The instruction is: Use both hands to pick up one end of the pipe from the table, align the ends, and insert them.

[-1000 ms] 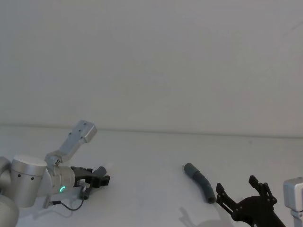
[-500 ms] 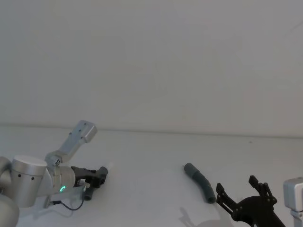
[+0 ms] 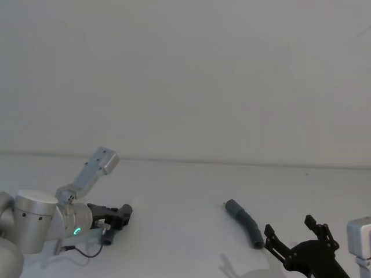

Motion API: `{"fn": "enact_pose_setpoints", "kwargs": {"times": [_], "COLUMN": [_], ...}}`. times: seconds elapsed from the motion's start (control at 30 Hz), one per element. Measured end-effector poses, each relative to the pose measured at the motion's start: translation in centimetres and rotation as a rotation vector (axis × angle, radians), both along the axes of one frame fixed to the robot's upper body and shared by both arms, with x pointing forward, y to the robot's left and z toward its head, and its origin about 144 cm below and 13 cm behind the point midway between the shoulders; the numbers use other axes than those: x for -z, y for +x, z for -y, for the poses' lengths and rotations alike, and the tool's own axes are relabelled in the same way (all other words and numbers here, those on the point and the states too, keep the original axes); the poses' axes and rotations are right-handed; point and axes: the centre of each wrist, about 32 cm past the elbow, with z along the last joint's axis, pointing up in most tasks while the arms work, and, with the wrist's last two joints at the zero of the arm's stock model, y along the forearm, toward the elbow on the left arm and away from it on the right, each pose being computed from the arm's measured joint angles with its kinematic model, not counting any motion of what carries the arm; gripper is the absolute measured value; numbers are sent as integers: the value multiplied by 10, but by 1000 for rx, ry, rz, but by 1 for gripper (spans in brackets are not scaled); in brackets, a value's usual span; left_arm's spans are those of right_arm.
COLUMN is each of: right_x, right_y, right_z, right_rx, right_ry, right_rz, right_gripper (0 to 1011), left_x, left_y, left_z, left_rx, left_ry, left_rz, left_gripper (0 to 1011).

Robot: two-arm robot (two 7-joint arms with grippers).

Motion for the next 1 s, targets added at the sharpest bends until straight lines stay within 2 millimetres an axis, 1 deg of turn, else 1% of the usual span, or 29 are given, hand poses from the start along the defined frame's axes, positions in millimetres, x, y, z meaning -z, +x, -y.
{"fn": "enact_pose_setpoints", "kwargs": {"times": [0.3, 0.43, 0.73, 1.0], "right_x": [-1, -6, -27, -43], "right_y": [1, 3, 20, 42], "right_z": [-1, -6, -26, -43], "right_rx": [0, 0, -7, -12], "right_ry": [3, 8, 3, -40], "right_rz": [-2, -11, -51, -112], "right_gripper": [1001, 1002, 1002, 1001], "left_x": [0, 0, 0, 0], "left_y": [0, 0, 0, 0], "left_z": [0, 0, 0, 0], "left_rx": [0, 0, 0, 0], "left_ry": [0, 0, 0, 0], "left_rz": [0, 0, -1, 0], "left_gripper": [328, 328, 328, 328]}}
